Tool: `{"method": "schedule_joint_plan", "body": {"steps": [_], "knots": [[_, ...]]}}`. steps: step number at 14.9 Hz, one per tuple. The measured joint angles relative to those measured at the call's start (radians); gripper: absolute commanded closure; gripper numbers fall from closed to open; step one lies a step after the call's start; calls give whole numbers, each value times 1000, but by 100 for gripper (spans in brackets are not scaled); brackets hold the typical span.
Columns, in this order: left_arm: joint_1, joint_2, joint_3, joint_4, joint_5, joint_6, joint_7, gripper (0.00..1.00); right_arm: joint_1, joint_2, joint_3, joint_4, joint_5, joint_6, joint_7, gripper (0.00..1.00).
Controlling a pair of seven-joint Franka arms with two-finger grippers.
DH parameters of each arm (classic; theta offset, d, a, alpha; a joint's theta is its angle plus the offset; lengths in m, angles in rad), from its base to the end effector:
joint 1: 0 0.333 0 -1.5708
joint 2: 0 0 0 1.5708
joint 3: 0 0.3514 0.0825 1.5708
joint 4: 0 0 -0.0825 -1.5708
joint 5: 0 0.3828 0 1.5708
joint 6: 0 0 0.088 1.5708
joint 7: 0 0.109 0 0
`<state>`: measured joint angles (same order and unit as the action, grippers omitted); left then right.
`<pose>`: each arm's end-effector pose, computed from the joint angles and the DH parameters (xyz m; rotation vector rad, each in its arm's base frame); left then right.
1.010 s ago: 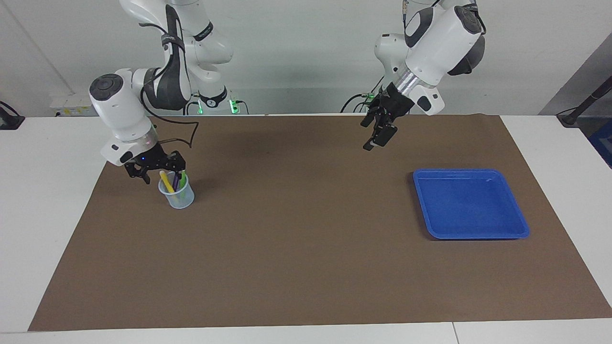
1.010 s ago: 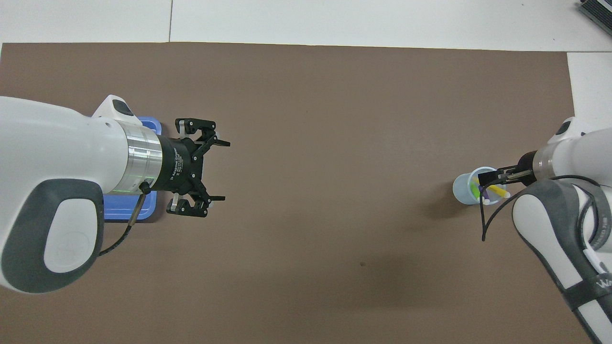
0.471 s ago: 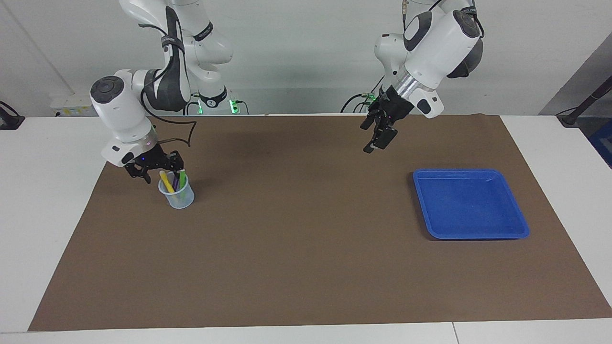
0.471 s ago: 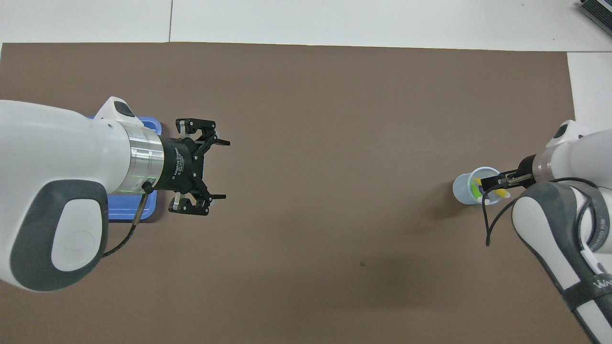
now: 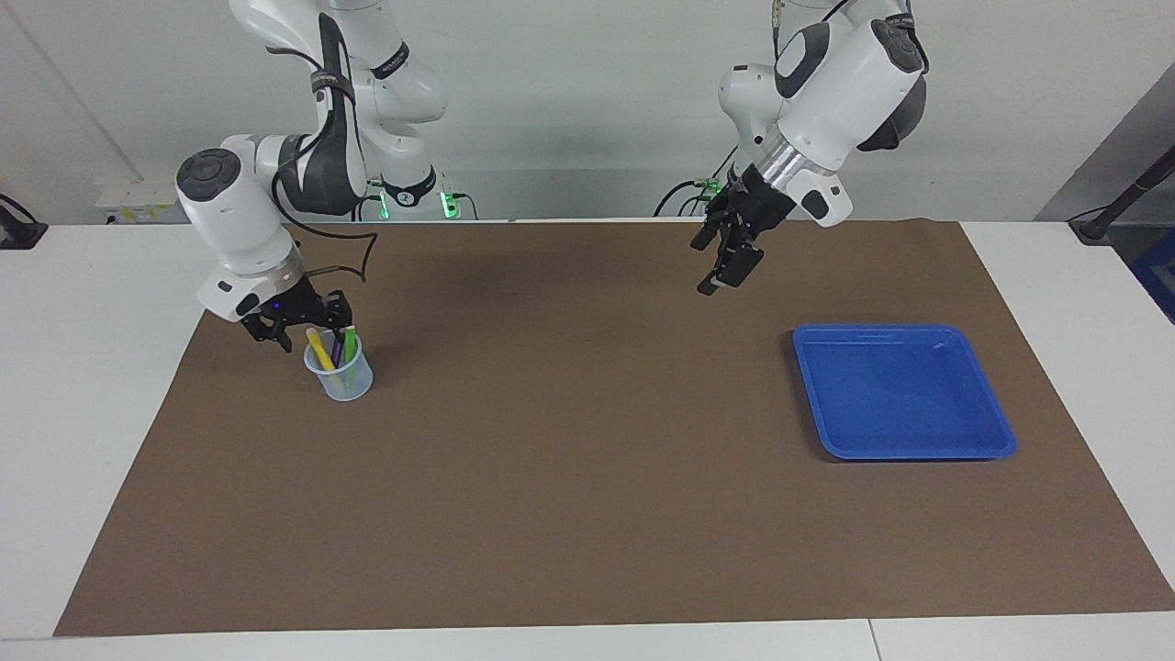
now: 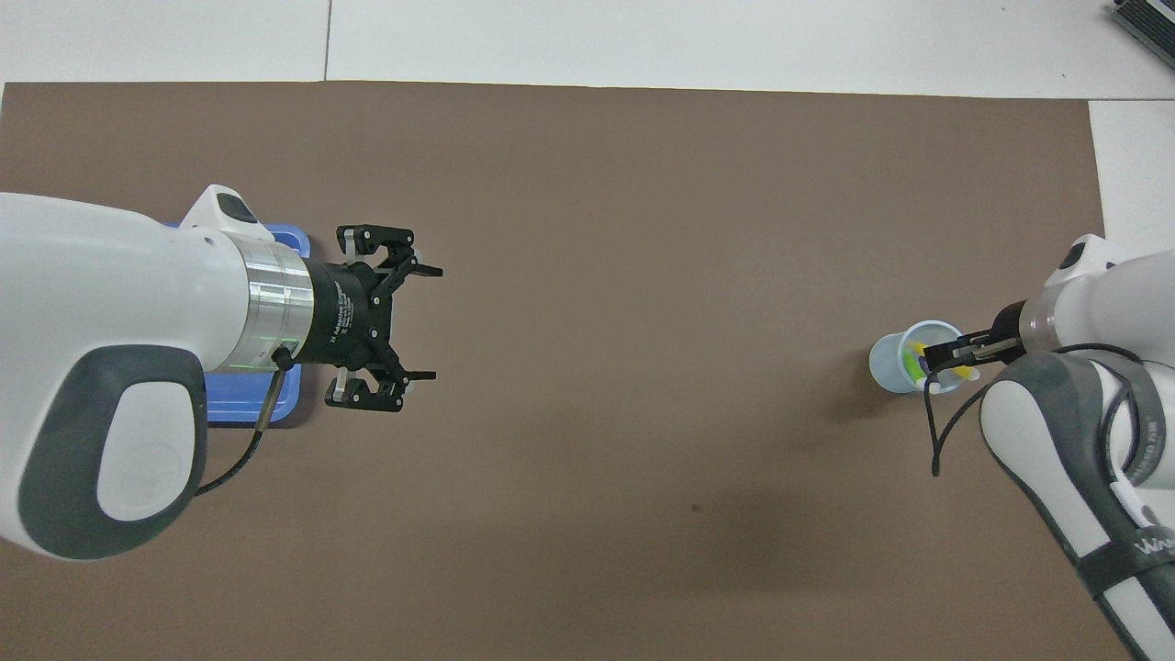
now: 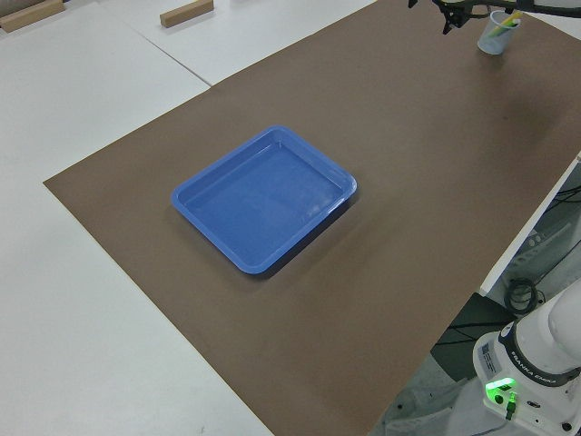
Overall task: Right arm passes pens to left for tray arrangement
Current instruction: 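Lower the right gripper into the cup and close on the yellow pen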
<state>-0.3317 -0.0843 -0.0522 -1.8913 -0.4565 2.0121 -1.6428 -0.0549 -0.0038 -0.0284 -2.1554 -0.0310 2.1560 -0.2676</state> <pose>0.5032 -0.2334 0.5978 2.0709 1.7683 -0.3542 0.5330 -0.0458 0.4350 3.0997 0.3131 -0.0003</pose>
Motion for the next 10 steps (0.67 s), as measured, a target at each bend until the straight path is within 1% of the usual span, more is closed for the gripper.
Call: {"method": "schedule_joint_plan", "body": {"steps": [3, 10], "knots": [[0, 0, 0, 0, 0, 2, -1, 0, 0, 0, 0, -4, -2, 0, -13, 25], [1, 0, 5, 0, -1, 13, -3, 0, 0, 0, 0, -19, -3, 1, -15, 51]]}}
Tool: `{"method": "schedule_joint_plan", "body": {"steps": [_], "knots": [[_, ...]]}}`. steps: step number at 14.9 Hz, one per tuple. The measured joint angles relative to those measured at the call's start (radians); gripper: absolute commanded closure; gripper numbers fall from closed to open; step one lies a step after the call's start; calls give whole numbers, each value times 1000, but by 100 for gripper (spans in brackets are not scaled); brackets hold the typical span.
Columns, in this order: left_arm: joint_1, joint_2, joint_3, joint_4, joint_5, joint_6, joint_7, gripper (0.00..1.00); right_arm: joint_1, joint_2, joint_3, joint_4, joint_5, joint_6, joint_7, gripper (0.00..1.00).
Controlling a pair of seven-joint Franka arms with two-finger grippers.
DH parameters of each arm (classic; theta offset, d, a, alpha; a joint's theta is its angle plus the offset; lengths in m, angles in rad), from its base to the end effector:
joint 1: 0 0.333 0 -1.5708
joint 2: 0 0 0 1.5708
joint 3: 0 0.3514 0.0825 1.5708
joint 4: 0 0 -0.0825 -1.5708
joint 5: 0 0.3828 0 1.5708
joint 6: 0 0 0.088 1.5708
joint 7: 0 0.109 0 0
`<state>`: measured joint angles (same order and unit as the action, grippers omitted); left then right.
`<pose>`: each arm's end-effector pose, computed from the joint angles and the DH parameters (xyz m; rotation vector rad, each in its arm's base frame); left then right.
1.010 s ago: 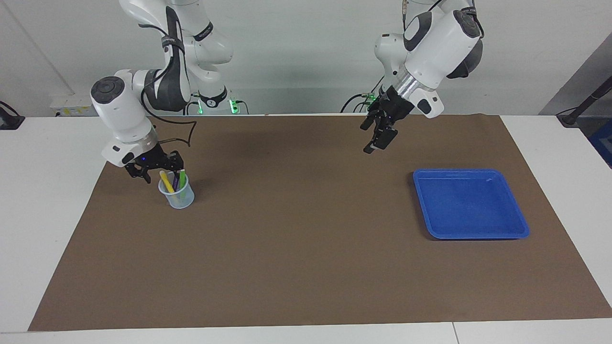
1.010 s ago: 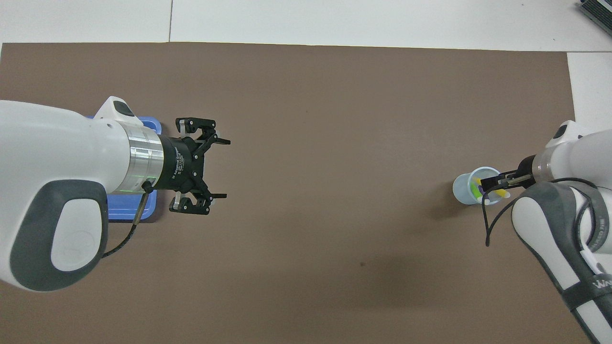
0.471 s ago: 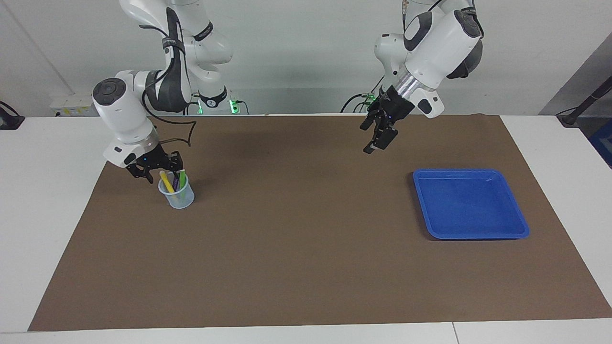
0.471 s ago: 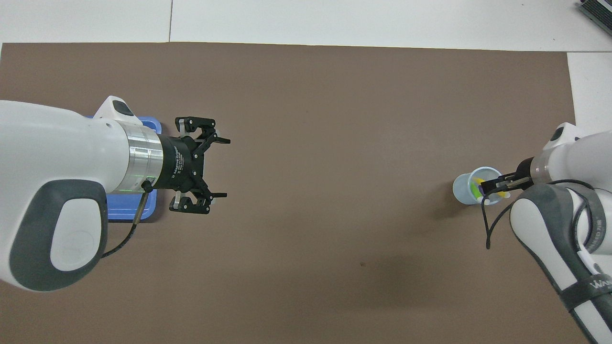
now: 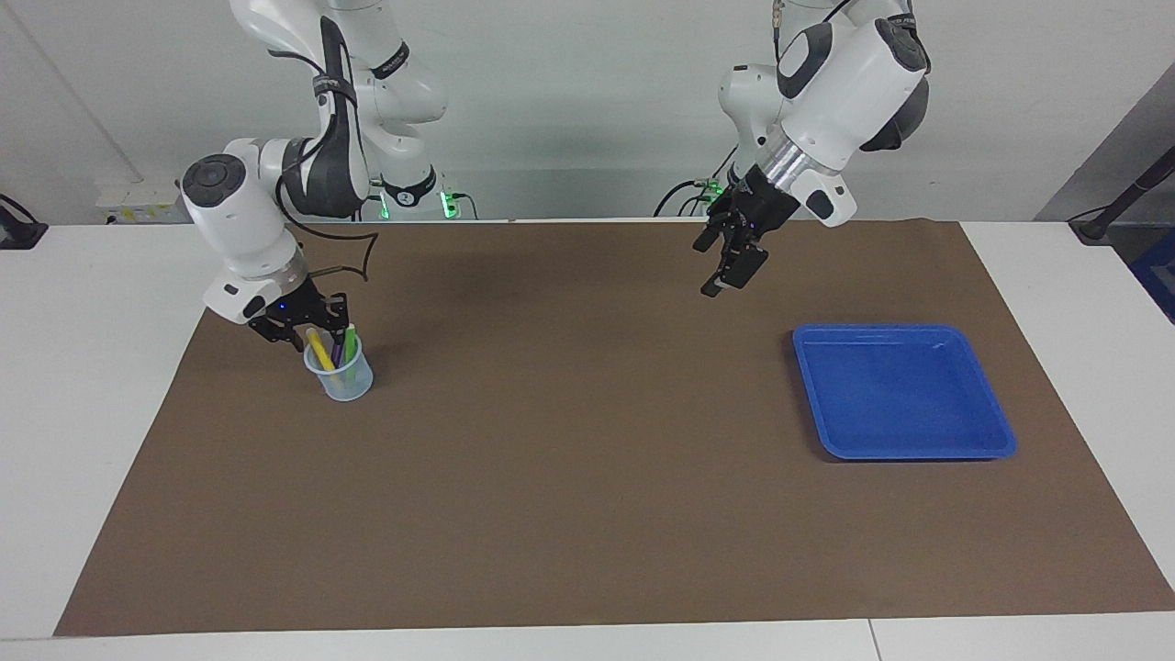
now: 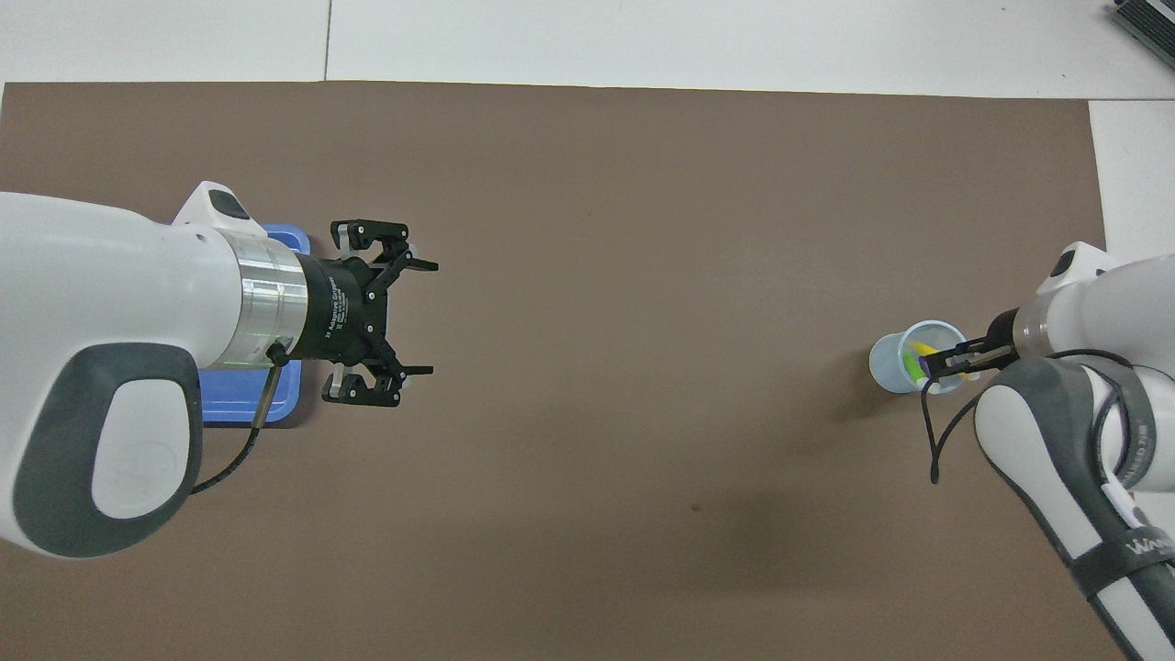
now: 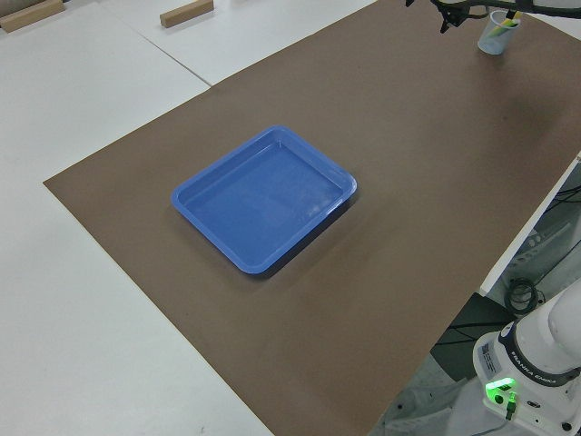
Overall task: Right arm passes pens to left for tray arrangement
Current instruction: 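Lower the right gripper into the cup and close on the yellow pen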
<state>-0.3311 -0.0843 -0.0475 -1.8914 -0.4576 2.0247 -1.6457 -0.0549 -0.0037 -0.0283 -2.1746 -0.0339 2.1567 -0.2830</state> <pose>0.5057 -0.2304 0.5990 2.0533 1.7737 -0.3441 0.5282 -0.0455 0.4264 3.0979 0.3402 -0.0297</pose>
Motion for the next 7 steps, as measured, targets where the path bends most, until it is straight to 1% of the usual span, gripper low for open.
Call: {"method": "schedule_joint_plan", "body": {"steps": [1, 3, 5, 7], "knots": [[0, 0, 0, 0, 0, 0, 0, 0, 0, 0, 0, 0, 0, 0, 0, 55], [0, 0, -1, 0, 0, 2, 0, 0, 0, 0, 1, 0, 0, 0, 0, 60], [0, 0, -2, 0, 0, 3, 0, 0, 0, 0, 1, 0, 0, 0, -1, 63], [0, 0, -1, 0, 0, 4, 0, 0, 0, 0, 2, -1, 0, 0, -1, 64]]}}
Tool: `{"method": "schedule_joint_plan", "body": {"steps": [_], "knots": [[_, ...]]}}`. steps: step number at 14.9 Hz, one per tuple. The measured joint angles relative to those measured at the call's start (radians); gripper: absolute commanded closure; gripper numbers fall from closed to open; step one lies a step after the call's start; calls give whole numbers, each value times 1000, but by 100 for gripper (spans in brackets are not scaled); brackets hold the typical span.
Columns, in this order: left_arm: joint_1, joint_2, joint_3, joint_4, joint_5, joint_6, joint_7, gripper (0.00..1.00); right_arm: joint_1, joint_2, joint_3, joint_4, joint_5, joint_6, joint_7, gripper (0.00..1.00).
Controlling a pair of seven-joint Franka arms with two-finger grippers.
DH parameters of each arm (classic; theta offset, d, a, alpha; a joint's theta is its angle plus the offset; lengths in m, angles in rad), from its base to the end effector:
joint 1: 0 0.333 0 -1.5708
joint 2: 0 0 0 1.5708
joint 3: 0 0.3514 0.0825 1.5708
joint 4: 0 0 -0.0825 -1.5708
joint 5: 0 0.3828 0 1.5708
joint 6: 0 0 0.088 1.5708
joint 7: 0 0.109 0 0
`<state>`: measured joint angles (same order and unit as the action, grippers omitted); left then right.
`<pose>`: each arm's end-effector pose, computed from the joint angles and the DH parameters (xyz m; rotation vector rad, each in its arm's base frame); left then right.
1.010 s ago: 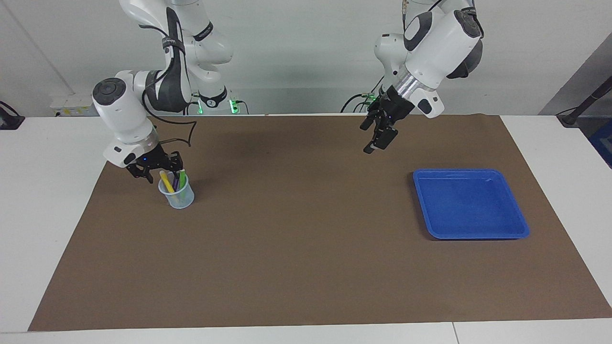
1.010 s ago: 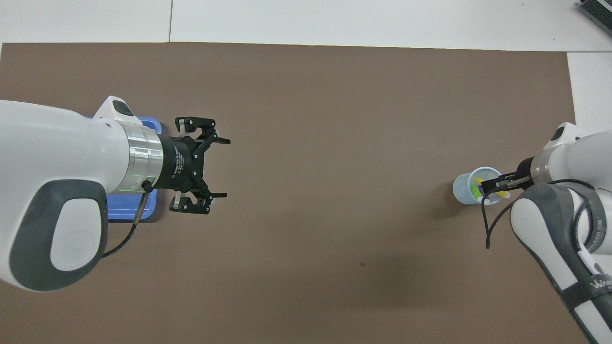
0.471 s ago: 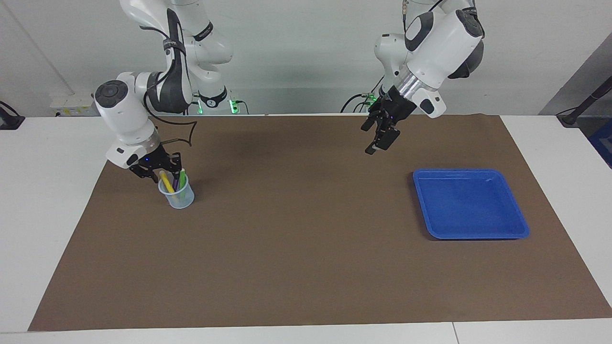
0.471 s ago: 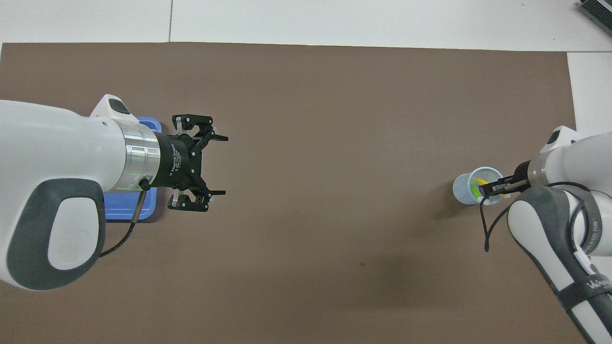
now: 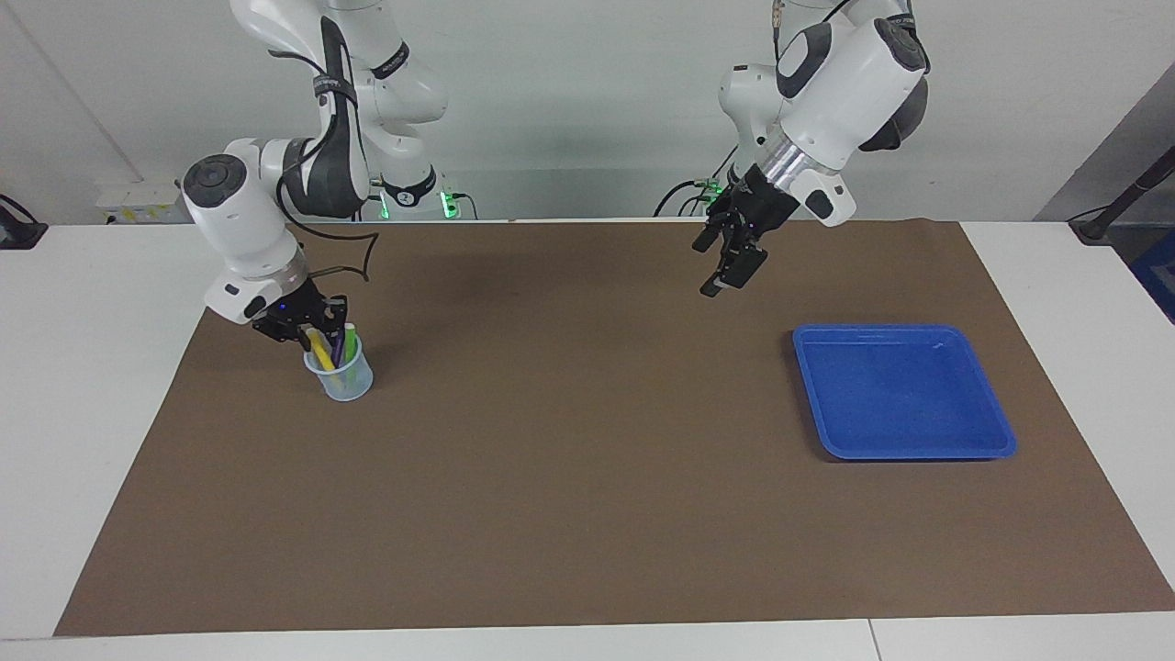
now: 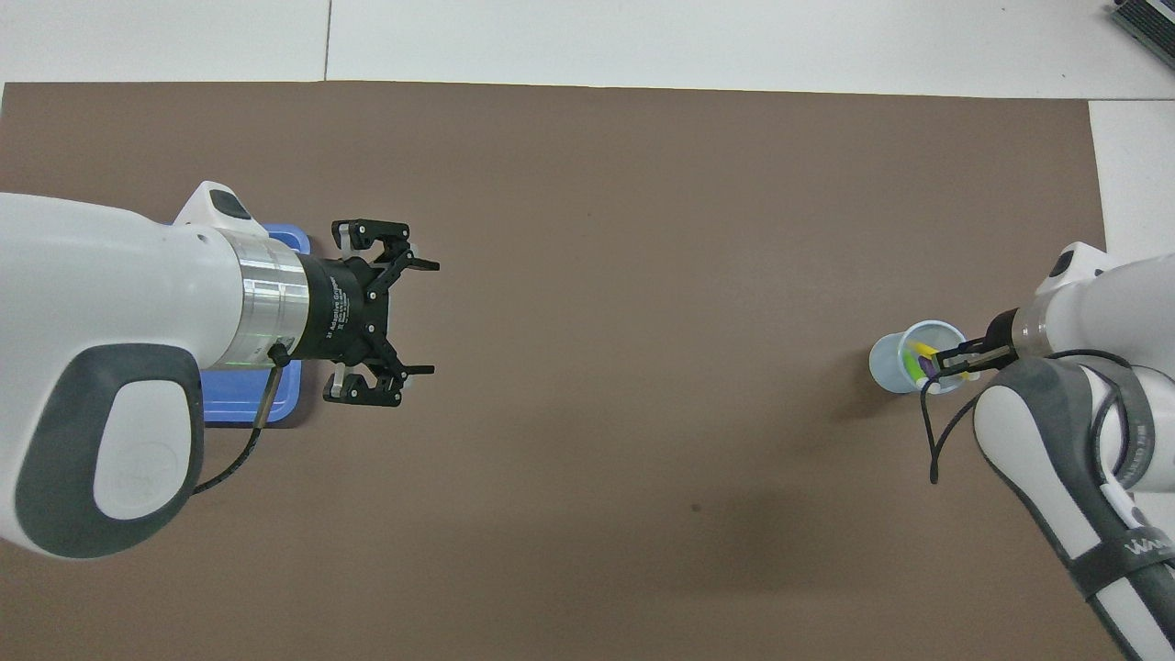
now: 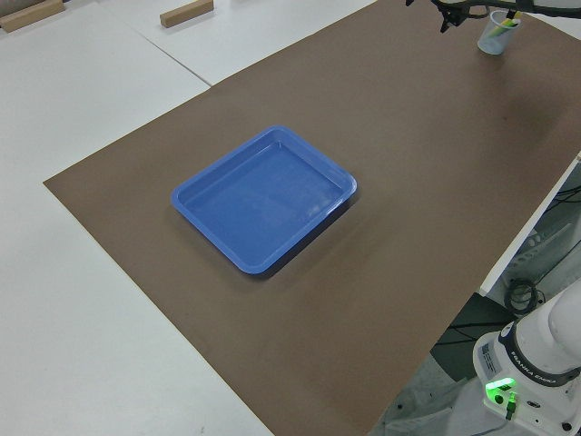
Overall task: Right arm passes pens to left for tray arrangement
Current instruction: 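Lower the right gripper into the cup and close on the yellow pen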
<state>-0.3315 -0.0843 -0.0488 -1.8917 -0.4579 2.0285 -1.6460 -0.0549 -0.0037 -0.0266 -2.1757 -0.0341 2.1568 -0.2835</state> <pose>0.5056 -0.2312 0.5993 2.0519 1.7718 -0.3417 0.5280 -0.0446 0.4259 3.0975 0.3438 -0.0313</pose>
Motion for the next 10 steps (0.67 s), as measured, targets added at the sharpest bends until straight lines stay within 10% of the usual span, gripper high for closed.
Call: {"method": "schedule_joint_plan", "body": {"steps": [4, 10], "knots": [[0, 0, 1, 0, 0, 1, 0, 0, 0, 2, 0, -13, 0, 0, 0, 47], [0, 0, 2, -1, 0, 8, -1, 0, 0, 3, 1, -13, -54, 0, 0, 60]]}}
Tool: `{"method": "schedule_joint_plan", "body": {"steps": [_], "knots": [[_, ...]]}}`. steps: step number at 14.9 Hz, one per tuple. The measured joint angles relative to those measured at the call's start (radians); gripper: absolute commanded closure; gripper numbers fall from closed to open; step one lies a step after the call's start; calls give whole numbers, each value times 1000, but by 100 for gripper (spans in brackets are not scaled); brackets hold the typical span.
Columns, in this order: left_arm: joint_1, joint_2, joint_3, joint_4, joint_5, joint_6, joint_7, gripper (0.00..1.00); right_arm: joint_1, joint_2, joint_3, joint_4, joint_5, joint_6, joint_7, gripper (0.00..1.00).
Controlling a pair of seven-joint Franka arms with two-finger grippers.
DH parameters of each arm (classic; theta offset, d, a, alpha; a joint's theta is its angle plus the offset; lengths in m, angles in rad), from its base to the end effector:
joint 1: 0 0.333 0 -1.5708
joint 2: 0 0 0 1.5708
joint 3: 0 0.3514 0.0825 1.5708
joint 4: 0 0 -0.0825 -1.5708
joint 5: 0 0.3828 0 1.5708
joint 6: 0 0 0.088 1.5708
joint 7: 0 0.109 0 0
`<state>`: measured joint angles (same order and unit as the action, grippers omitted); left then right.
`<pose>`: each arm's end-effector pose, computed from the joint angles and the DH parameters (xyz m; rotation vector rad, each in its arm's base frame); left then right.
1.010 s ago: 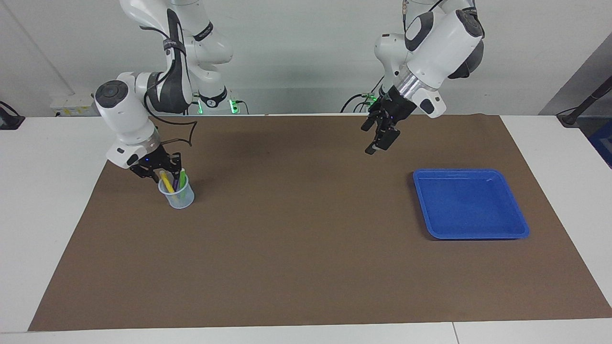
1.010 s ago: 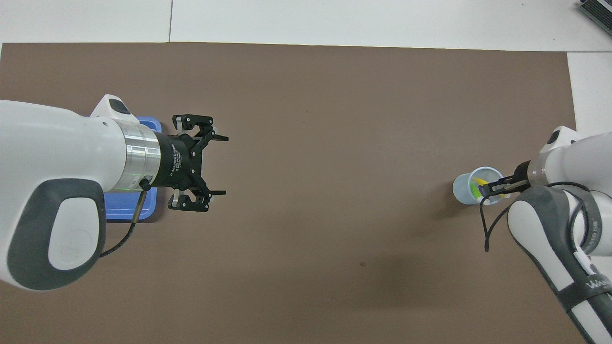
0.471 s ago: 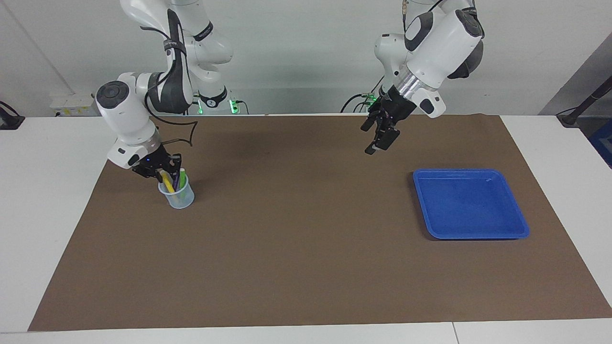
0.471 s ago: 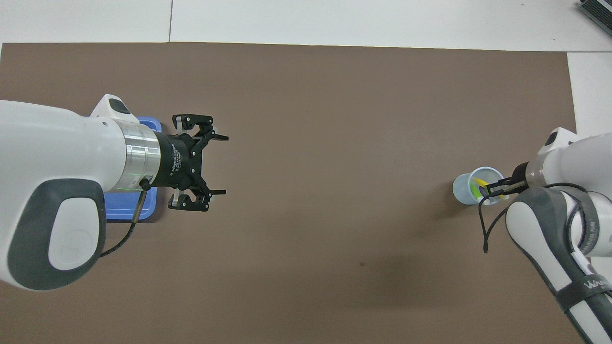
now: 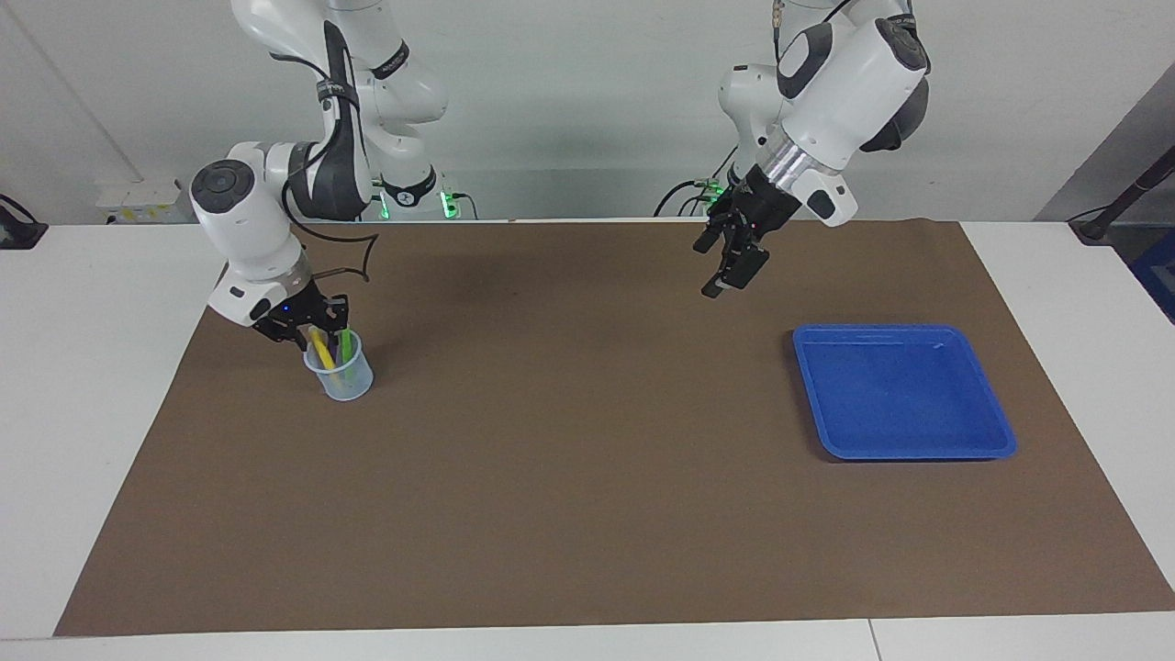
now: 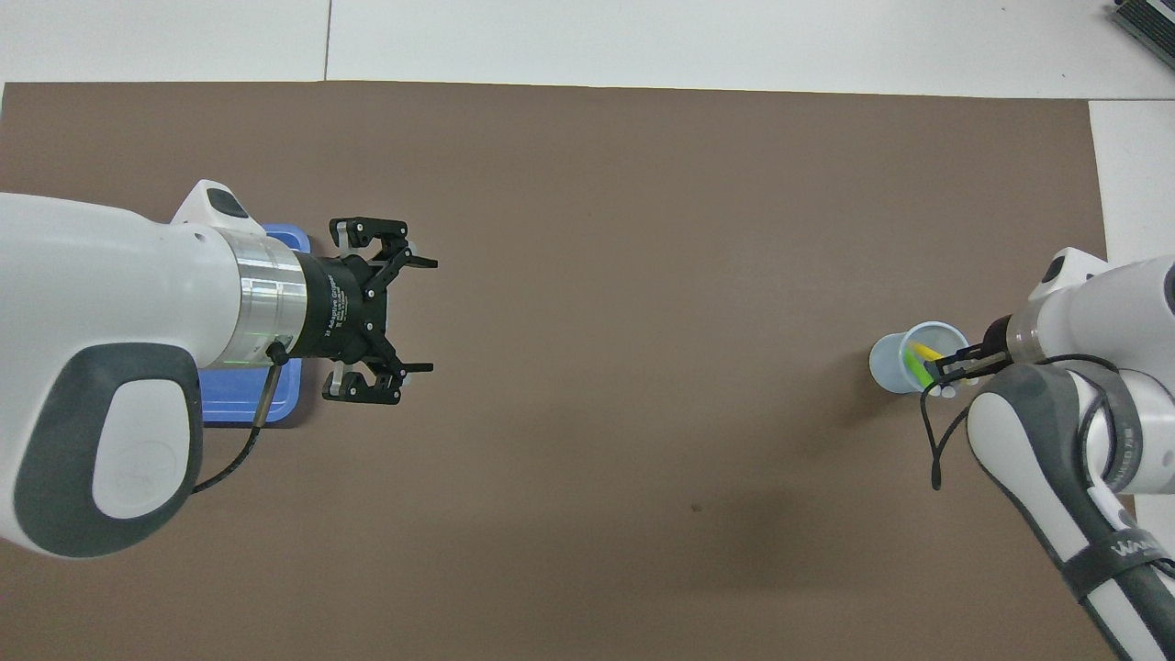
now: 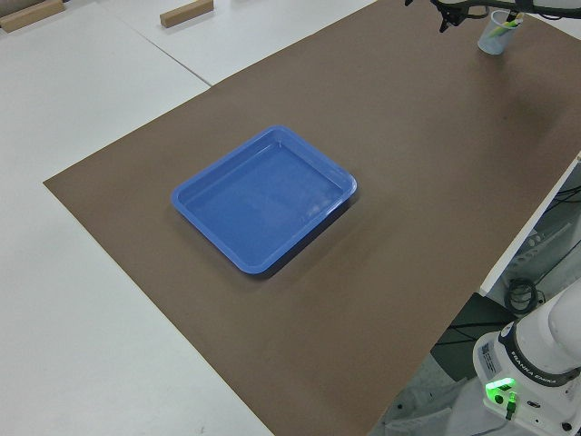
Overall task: Right arm passes pens to left for tray arrangement
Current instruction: 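Lower the right gripper into the cup and close on the yellow pen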
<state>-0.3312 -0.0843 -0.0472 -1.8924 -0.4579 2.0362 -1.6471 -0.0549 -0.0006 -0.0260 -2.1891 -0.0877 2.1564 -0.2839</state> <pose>0.5067 -0.2300 0.5997 2.0438 1.7736 -0.3354 0.5247 -0.0462 0.4184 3.0511 0.3875 -0.0687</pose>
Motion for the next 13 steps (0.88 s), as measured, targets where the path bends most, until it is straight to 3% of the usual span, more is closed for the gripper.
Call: {"method": "schedule_joint_plan", "body": {"steps": [8, 13], "knots": [[1, 0, 3, 0, 0, 3, -1, 0, 2, -3, 4, 6, -12, -15, -1, 99], [1, 0, 3, 0, 0, 3, -1, 0, 2, -1, 4, 7, -12, -15, -1, 100]]}}
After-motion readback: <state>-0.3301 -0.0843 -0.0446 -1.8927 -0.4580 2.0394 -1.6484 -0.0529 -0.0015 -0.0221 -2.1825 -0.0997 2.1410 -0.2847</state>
